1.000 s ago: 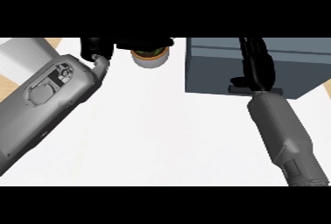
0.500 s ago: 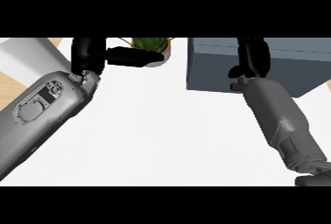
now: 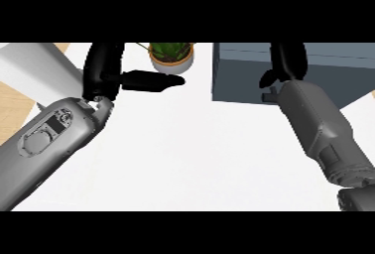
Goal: Pick up the can, place it into the drawer and close the drawer
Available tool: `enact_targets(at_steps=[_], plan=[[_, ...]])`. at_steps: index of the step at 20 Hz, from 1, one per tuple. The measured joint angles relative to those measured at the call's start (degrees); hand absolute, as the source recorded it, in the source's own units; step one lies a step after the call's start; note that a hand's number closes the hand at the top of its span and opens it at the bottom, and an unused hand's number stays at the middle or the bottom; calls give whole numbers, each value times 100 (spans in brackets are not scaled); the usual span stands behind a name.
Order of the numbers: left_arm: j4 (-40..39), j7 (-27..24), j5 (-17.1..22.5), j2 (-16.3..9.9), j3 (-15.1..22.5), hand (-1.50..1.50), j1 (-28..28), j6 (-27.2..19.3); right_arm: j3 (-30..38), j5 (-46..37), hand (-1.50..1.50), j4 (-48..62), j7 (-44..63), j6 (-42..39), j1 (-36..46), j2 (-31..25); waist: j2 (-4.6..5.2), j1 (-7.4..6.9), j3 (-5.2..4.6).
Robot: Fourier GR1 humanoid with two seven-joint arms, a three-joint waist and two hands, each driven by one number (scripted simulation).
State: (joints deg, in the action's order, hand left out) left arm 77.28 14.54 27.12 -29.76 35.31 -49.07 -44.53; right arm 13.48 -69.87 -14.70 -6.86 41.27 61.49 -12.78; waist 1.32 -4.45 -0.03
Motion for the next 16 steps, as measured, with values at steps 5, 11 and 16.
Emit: enact_targets(at_steps=[5, 11, 16], plan=[[131, -17, -41, -91, -60, -150, 141, 47, 340, 419, -150, 16, -597, -170, 78, 5, 16, 25, 14], [246, -93, -80, -136, -122, -150, 350, 44, 941, 1144, -150, -116, -1374, -458, 142, 126, 21, 94, 28], [290, -145, -93, -211, -195, -150, 556, 94, 1473, 1801, -150, -191, -1790, -852, 312, 332, 24, 141, 41]])
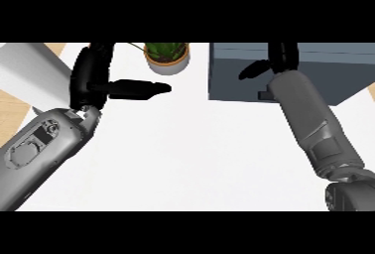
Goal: Pick up the can, place it into the drawer and close the drawer
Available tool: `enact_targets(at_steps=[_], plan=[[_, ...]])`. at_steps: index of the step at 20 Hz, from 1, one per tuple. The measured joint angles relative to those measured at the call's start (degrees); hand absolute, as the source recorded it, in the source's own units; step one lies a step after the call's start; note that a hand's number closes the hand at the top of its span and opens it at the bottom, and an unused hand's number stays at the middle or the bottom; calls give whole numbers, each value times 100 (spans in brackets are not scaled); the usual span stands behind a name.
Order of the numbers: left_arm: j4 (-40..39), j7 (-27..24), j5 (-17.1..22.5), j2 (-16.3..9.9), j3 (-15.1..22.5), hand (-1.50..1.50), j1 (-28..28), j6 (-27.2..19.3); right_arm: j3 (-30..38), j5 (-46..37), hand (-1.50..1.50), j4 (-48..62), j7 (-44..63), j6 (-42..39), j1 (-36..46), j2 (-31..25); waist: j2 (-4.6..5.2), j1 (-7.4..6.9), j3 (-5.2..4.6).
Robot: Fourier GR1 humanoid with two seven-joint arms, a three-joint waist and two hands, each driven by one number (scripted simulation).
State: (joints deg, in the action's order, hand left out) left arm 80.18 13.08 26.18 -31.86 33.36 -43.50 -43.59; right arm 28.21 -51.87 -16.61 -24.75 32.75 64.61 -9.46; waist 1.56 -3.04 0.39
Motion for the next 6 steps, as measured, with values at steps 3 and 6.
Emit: enact_targets(at_steps=[3, 6], plan=[[40, -51, -14, -2, -49, -150, 133, -8, 395, 508, -150, -67, -219, -305, 68, 149, -19, 41, 1], [159, -141, 10, -67, -151, -150, 336, 97, 649, 832, -150, -48, -337, -555, 134, 161, -19, 41, -2]])
